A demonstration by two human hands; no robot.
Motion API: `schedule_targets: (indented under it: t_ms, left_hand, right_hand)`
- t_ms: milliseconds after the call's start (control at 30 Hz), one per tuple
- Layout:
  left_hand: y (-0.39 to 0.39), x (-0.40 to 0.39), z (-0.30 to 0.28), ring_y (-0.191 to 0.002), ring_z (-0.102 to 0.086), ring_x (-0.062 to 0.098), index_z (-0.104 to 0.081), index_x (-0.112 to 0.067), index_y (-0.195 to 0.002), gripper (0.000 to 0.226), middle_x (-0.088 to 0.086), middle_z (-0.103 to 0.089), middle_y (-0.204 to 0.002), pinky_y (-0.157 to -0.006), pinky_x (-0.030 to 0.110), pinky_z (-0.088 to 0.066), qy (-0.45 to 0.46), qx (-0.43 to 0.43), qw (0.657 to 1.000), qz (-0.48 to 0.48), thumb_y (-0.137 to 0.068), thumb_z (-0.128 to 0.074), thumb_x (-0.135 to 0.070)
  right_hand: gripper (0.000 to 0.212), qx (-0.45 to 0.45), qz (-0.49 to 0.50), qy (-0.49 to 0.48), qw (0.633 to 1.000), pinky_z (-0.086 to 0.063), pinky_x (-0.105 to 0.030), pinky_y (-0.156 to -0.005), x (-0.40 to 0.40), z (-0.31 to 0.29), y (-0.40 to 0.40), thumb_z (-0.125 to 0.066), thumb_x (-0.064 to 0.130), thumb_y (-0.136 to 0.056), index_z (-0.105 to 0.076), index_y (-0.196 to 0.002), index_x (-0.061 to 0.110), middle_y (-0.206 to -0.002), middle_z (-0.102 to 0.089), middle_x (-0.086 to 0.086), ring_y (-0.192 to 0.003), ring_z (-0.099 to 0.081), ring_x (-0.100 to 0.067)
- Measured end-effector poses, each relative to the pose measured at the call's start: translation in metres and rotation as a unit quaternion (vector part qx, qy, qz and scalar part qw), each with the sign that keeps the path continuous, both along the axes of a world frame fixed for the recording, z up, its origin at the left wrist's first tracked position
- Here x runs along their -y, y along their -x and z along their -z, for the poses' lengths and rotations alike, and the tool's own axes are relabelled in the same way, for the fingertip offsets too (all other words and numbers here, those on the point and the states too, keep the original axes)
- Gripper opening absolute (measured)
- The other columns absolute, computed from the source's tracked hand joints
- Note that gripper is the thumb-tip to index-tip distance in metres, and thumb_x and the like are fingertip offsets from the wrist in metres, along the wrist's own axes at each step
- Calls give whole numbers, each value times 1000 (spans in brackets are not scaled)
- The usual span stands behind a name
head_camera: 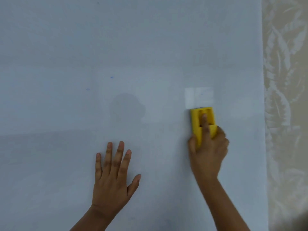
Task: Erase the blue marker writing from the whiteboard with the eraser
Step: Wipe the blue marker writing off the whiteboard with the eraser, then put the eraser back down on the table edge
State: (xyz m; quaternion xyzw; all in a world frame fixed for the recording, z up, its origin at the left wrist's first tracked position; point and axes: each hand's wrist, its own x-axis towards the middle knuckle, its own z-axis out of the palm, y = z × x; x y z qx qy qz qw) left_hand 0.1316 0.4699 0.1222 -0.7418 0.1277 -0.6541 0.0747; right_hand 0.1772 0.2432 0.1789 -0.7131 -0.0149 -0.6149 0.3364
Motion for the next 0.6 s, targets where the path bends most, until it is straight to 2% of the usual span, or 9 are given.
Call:
schedule_targets:
  t_ms: [100,167,233,333,433,533,600]
  left_hand:
    - [4,-3,-2,-145,-8,28,-4,-17,-151,74,3,1,-160,-111,59,-11,-73,7,997,10,-95,-28,-59]
    - [7,-5,-3,-145,-5,30,-5,-21,-151,74,1,1,-160,-111,58,-11,-107,0,994,23,-94,-28,-62]
    - [12,-4,0,-145,-7,30,-10,-24,-151,71,-1,-4,-160,-112,57,-11,-134,-11,991,8,-94,-29,-62]
    - [13,3,0,-143,-19,28,-27,-21,-147,67,1,-31,-153,-111,57,-14,-176,-31,983,-38,-93,-32,-61]
    - [11,21,-6,-130,-43,30,-51,-13,-132,66,6,-62,-126,-109,52,-19,-190,-77,978,-28,-87,-38,-60]
    - [6,51,0,-110,-62,28,-67,-7,-113,60,8,-71,-104,-108,44,-20,-186,-112,976,-19,-85,-41,-53]
    - [3,78,7,-104,-65,26,-71,-7,-107,52,7,-72,-100,-109,42,-21,-198,-116,973,2,-79,-60,-50]
  right_hand:
    - [61,20,-44,202,978,-37,-40,-75,-65,34,30,-47,38,-75,-36,-136,37,-120,-48,-14,-87,-48,-33]
    - [58,27,-72,281,957,-37,-37,-76,-84,60,38,-49,40,-76,-35,-132,41,-122,-42,-4,-93,-44,-25]
    - [48,54,-93,314,943,-36,-35,-78,-78,76,33,-47,47,-82,-39,-129,38,-126,-40,-1,-96,-43,-22]
    - [35,101,-93,354,925,-35,-34,-77,-54,81,25,-42,51,-90,-46,-121,36,-127,-41,3,-95,-44,-19]
    - [37,88,-77,400,909,-36,-34,-79,-33,83,24,-57,44,-83,-46,-118,37,-127,-41,5,-96,-45,-18]
    - [37,59,-42,419,905,-39,-34,-80,-3,88,23,-60,40,-82,-48,-117,38,-126,-43,5,-98,-46,-18]
    - [42,24,-12,425,905,-45,-34,-79,23,96,24,-66,36,-79,-49,-117,38,-125,-51,3,-99,-51,-20]
